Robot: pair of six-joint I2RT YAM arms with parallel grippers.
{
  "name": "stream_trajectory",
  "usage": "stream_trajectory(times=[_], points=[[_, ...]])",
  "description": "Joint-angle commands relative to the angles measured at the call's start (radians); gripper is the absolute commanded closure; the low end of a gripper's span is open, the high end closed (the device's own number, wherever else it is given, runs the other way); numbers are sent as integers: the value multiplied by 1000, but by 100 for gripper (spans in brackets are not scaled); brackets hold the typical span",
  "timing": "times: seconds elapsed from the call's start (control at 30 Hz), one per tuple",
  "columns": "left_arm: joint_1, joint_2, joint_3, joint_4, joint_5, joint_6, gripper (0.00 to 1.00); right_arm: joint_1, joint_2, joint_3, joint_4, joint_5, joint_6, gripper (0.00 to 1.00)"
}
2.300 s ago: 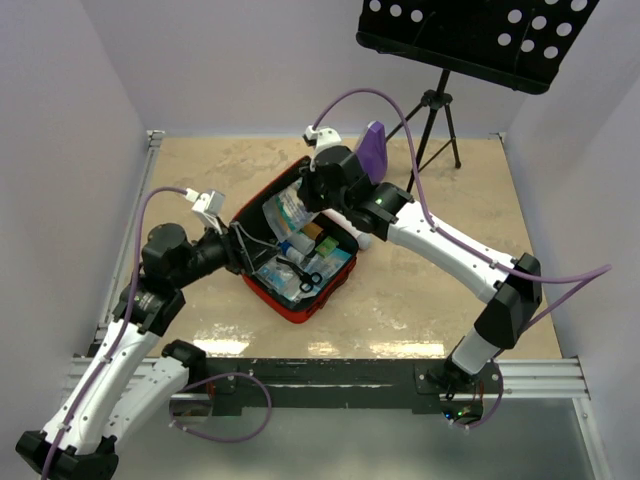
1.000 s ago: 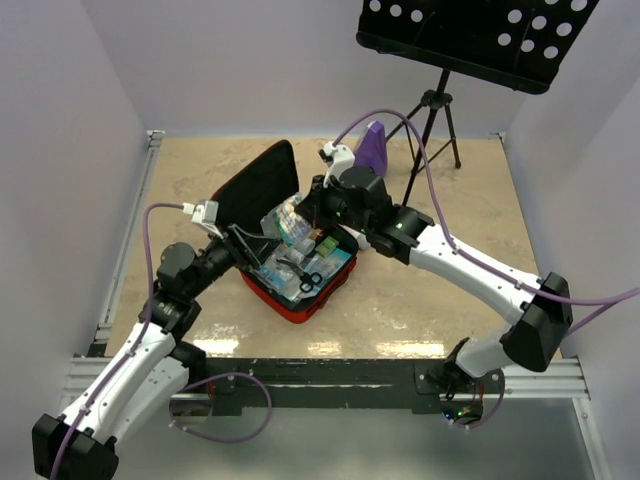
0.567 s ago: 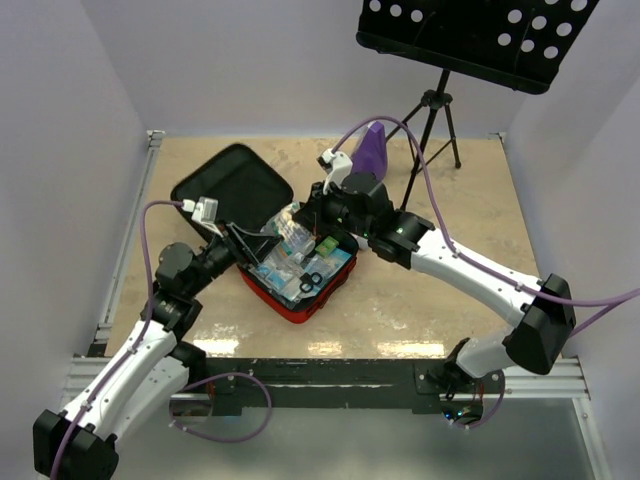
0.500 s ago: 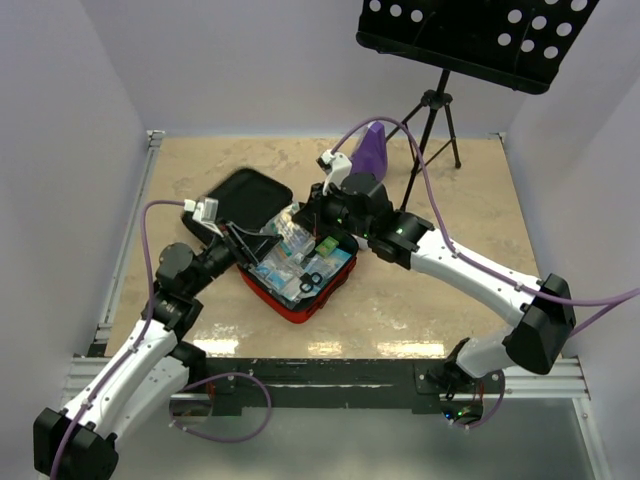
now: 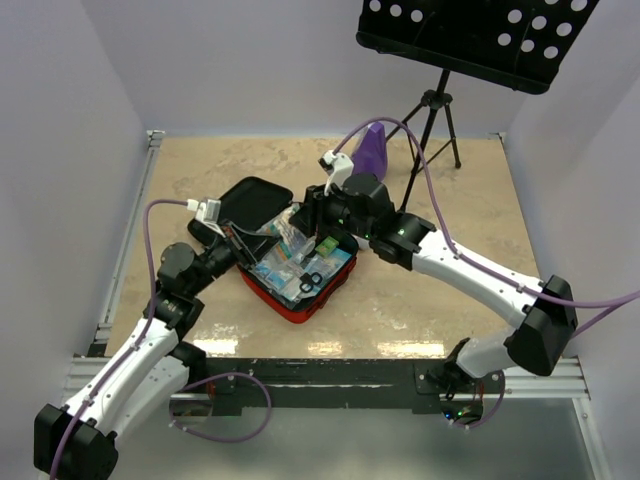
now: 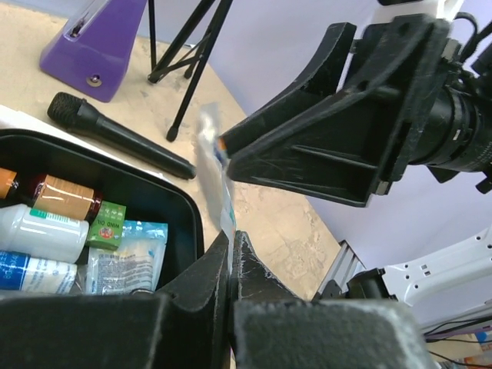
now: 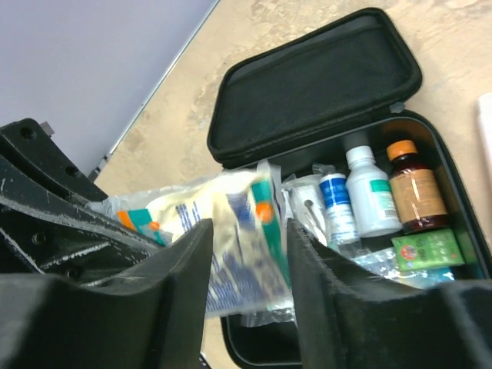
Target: Organize the medicine kit
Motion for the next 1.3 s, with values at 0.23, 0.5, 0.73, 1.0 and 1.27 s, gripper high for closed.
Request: stream_trajectory(times=[0.23,0.5,0.73,1.0,1.27], points=[[-5,33,162,-44,50,53,100,-9,-229,-190,106,84,45,45],[-4,38,196,164,-24,-110,100,-61,-430,-484,574,-167,322,28],[-5,130,234,293,-92,-156,100,-61,-330,-589,1051,-364,644,24],[-5,115,190,351,-97,-188,100,-59,-171,-514,1254,-404,769,23],[-5,78,156,358,-131,-194,100,-47,-22,-432,1370,-404,849,24]])
